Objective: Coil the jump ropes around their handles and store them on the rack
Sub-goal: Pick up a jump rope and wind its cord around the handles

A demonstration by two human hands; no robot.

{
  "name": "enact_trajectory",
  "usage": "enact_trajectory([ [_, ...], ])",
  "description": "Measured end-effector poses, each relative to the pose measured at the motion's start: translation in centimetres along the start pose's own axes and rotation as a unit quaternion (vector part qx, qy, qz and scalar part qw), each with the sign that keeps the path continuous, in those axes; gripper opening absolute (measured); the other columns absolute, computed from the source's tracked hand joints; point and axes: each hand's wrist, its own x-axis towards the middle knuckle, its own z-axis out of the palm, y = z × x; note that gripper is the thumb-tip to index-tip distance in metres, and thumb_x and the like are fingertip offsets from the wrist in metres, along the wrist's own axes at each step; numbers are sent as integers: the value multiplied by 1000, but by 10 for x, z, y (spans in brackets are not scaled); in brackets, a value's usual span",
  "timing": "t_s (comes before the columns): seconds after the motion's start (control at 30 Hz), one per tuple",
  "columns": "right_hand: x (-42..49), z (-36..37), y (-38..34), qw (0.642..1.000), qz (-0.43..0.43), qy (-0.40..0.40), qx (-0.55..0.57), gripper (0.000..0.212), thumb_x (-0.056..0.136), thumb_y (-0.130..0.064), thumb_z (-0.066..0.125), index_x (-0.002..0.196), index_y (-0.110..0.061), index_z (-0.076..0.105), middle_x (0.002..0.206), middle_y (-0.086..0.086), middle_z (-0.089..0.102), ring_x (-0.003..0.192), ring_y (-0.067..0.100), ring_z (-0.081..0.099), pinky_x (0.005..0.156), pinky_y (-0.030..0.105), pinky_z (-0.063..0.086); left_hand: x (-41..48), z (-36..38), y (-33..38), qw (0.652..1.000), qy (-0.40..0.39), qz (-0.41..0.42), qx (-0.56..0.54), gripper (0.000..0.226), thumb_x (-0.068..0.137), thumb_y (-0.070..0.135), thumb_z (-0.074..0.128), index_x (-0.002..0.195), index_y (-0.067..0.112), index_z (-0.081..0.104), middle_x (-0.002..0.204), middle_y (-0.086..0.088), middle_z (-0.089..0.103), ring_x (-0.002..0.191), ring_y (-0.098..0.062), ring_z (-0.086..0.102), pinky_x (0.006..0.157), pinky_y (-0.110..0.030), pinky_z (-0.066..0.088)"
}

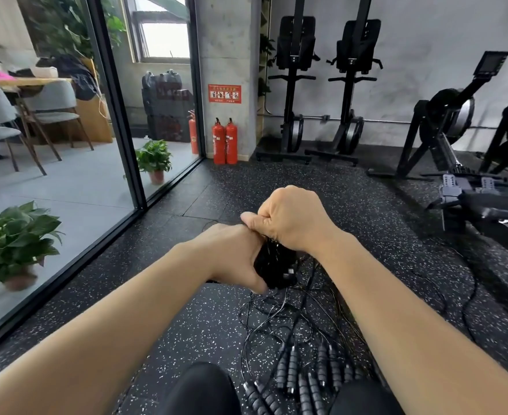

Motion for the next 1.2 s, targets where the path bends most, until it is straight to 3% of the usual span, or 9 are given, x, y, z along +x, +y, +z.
enact_trajectory([
  [0.13, 4, 4, 9, 985, 63, -61, 146, 67, 87, -56, 59, 38, -13, 41, 35, -7, 37, 40, 10, 38, 55, 29, 37, -7, -9, 2, 999, -8, 39, -32, 41, 71, 52, 76, 81, 23, 50, 73, 7, 59, 70, -17, 59, 61, -25, 45],
  [0.27, 1, 9, 17, 917, 122, -119, 362, 58, 89, -48, 61, 54, -3, 50, 49, 6, 36, 45, 20, 30, 46, 26, 26, -11, -12, -2, 986, -5, 57, -159, 39, 65, 44, 84, 82, 22, 57, 72, 4, 66, 65, -16, 64, 61, -31, 52],
  [0.37, -6, 17, 19, 869, 166, -143, 444, 56, 95, -36, 57, 49, -8, 43, 43, -1, 44, 38, 10, 39, 42, 18, 34, -14, -14, 2, 960, -4, 82, -269, 35, 67, 29, 88, 87, 14, 63, 71, 0, 69, 59, -12, 64, 60, -31, 54],
  [0.47, -17, 24, 23, 847, 130, -164, 489, 29, 91, -15, 54, 62, -10, 53, 53, -6, 50, 49, 7, 44, 51, 17, 38, -16, -16, 3, 938, -10, 88, -336, 24, 72, 18, 86, 82, 18, 64, 64, 11, 67, 59, -3, 63, 62, -21, 51],
  [0.53, -25, 30, 26, 807, 173, -164, 540, 39, 91, -1, 47, 57, -17, 58, 53, -7, 54, 51, 7, 48, 57, 22, 40, -13, -17, -1, 934, -18, 76, -349, 23, 72, 21, 86, 83, 14, 68, 70, 2, 72, 65, -10, 68, 70, -31, 58],
  [0.6, -32, 36, 29, 815, 213, -148, 519, 49, 94, -4, 45, 49, -21, 58, 54, 3, 52, 52, 17, 45, 58, 29, 36, -11, -16, -3, 936, -25, 54, -347, 26, 72, 23, 86, 86, 8, 70, 77, -6, 74, 68, -15, 70, 76, -39, 58],
  [0.7, -40, 29, 25, 841, 288, -208, 409, 60, 93, -10, 42, 35, -19, 51, 39, -1, 39, 42, 12, 28, 47, 20, 20, -9, -13, -3, 930, -32, 42, -363, 28, 72, 24, 86, 91, 12, 70, 81, -4, 75, 74, -18, 73, 77, -38, 60],
  [0.87, -50, 25, 21, 820, 313, -268, 397, 41, 92, 0, 32, 55, -17, 34, 41, -5, 34, 36, 7, 22, 42, 16, 15, -9, -9, -1, 929, -5, 25, -369, 56, 64, 35, 90, 108, 20, 60, 91, 3, 74, 77, -13, 72, 73, -35, 59],
  [1.2, -58, 39, 14, 775, 327, -82, 534, 37, 100, -16, 40, 66, -12, 55, 49, -3, 43, 37, 7, 26, 38, 19, 18, -3, -10, -10, 832, -22, -24, -554, 23, 81, 11, 78, 99, 5, 64, 85, -12, 75, 76, -30, 72, 61, -32, 60],
])
